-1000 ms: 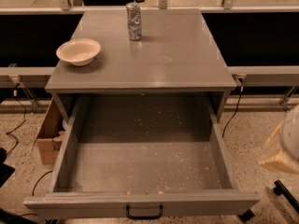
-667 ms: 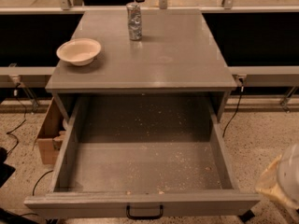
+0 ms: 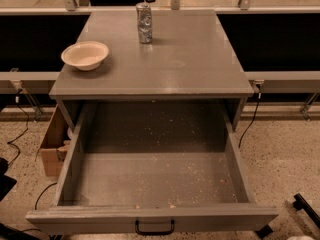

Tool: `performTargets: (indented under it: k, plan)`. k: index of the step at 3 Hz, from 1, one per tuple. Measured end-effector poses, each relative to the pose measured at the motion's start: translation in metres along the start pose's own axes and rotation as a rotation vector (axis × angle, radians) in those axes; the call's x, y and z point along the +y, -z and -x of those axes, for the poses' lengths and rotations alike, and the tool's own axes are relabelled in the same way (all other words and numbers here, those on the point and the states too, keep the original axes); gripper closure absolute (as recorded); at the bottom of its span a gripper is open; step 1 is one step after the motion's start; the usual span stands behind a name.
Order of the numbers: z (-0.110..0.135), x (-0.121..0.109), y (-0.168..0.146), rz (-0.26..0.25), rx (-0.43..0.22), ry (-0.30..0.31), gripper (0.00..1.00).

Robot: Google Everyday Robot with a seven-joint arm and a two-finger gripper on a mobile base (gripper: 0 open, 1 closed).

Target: Close top drawer

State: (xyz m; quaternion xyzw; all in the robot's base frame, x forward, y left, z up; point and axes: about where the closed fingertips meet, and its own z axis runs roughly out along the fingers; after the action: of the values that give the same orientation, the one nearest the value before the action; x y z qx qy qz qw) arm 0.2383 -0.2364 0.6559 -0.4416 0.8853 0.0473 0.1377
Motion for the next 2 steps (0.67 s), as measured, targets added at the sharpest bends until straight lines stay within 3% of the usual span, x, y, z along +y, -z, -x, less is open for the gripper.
performTargets:
  k: [1, 2]
  plan:
    - [-0.0072, 0.0054, -0.0124, 0.016, 0.002, -0.009, 1.0]
    - [0.0019, 0.012, -0.0166, 0.024, -0.014, 0.028, 1.0]
